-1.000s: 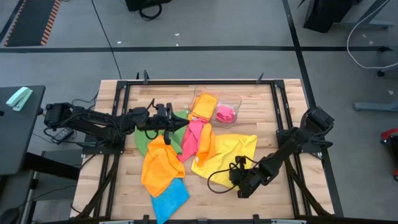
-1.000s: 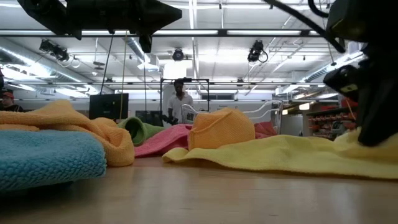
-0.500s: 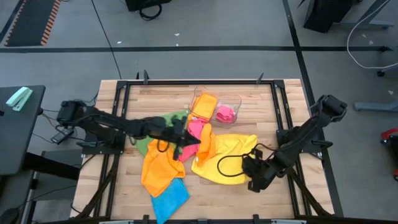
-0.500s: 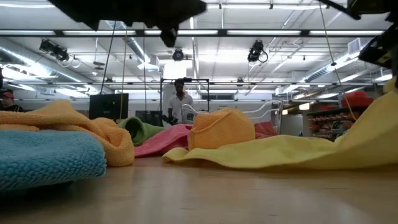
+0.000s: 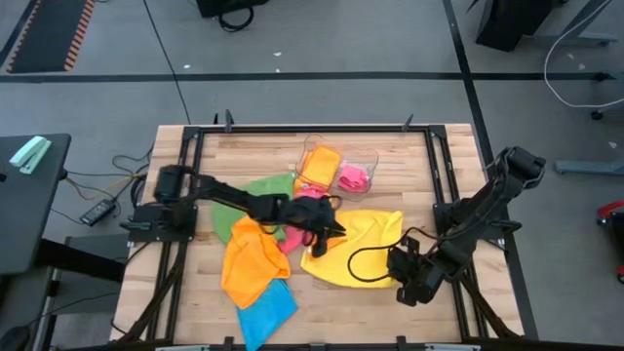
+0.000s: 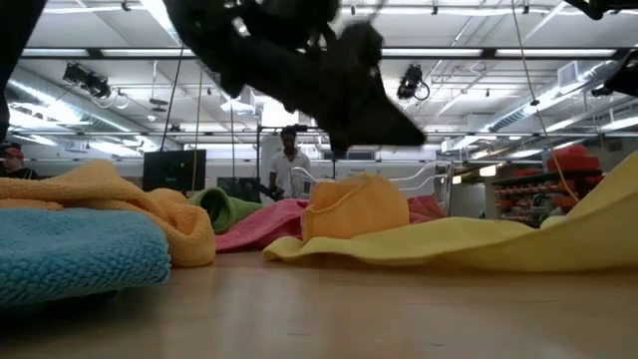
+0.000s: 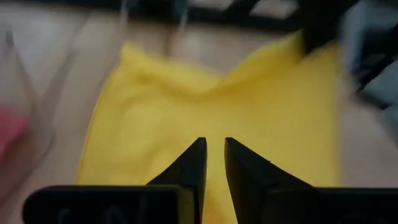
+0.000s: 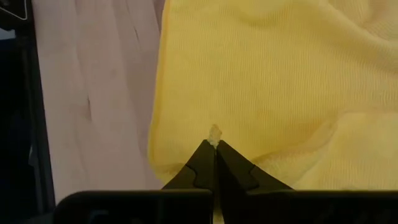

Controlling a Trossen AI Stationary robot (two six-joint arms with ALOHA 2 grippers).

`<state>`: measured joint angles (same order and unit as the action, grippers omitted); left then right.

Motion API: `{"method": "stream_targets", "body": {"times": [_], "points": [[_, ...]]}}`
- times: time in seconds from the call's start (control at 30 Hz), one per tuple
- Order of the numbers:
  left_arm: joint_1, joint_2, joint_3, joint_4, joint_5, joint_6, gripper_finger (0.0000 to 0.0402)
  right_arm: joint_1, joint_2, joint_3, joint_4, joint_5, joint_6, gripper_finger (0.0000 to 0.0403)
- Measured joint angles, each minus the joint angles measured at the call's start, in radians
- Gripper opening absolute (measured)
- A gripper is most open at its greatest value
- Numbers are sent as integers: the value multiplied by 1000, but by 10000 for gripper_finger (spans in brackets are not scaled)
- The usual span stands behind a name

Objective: Fold microfiber towels
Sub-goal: Fold the yellow microfiber cloth

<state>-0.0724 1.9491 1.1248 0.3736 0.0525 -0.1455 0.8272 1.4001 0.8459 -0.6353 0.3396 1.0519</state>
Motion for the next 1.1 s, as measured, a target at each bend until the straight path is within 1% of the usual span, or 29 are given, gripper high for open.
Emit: {"method": "stream_targets", "body": {"times": [0.1, 0.13, 0.23, 0.3, 0.43, 0.53, 0.73, 0.9, 1.0, 1.07, 1.1], "points": [[14, 50, 74, -197, -74, 1, 53, 0, 9, 0, 6, 0, 1, 10], [16, 55, 89, -283, -96, 4, 51, 0, 12, 0, 6, 0, 4, 10], [18, 61, 121, -469, -147, 26, 44, 0, 13, 0, 4, 0, 20, 10], [16, 58, 134, -591, -164, 27, 41, 1, 13, 0, 6, 0, 24, 10], [5, 33, 137, -793, -194, 27, 39, 1, 13, 0, -1, -10, 36, 10], [-12, 7, 136, -892, -241, 30, 40, 1, 13, 0, -3, -39, 47, 10], [-53, -96, 136, -898, -262, 94, 35, 1, 13, 0, -35, -78, 80, 10], [-56, -144, 135, -1001, -252, 118, 40, 7, 13, 0, -128, -175, 167, 10], [-60, -143, 134, -1001, -169, 131, 43, 8, 13, 0, -226, -230, 216, 10], [-82, -143, 133, -948, -92, 134, 41, 7, 13, 0, -298, -256, 258, 10], [-98, -143, 133, -916, -73, 138, 40, 6, 13, 0, -328, -260, 275, 10]]}}
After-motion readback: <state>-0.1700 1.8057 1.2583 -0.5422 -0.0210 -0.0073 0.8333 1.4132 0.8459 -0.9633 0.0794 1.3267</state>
